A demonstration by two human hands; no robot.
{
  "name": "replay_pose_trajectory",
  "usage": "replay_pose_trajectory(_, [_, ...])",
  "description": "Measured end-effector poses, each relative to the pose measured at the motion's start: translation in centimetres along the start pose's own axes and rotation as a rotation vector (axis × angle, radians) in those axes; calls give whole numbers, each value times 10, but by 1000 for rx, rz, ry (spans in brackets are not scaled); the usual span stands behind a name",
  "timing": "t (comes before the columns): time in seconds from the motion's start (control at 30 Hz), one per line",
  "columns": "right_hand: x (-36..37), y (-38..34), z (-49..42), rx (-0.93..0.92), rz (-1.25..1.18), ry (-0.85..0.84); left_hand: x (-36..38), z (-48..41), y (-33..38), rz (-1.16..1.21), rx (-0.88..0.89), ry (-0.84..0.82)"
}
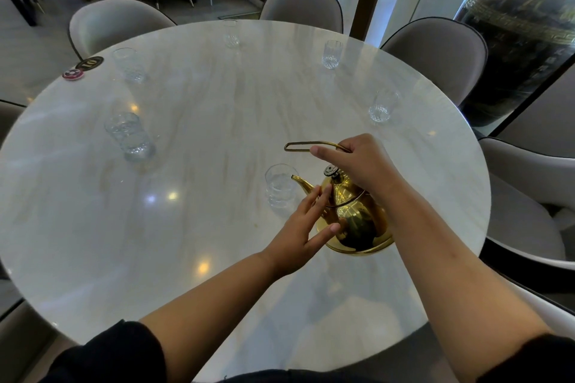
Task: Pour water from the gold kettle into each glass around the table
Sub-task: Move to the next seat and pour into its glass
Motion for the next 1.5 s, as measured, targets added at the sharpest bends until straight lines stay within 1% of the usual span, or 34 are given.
replay_pose_trajectory(0.13, [-2,17,7,9,-82,87,2,0,0,-40,7,3])
replay_pose_trajectory(0.23, [-3,30,15,16,-194,141,6,0,-1,-66,-8,20])
replay_pose_trajectory(0.43, [-3,60,40,107,-517,239,14,0,4,-120,-28,48])
replay_pose_trajectory(0.53, [-3,71,57,115,-678,278,21,3,12,-136,-32,79])
replay_pose_trajectory(0.6, [-6,77,69,108,-728,294,29,7,16,-140,-28,97])
replay_pose_trajectory(0.83, [-21,91,120,86,-816,347,69,30,35,-121,6,174])
replay_pose_trajectory(0.97, [-29,95,157,108,-835,395,92,48,47,-118,63,175])
replay_pose_trajectory(1.1, [-36,96,197,117,-841,448,108,66,58,-126,126,120])
replay_pose_trajectory(1.3, [-46,92,264,148,-857,608,135,105,85,-152,206,5])
replay_pose_trajectory(1.5, [-63,95,329,164,-861,727,170,133,106,-194,302,-96])
Point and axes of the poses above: each hand's wrist, its own z-axis away from the middle knuckle, its own x-axis out of the palm, y = z × x, the point moved 3 cm from there along -z, towards the middle knuckle
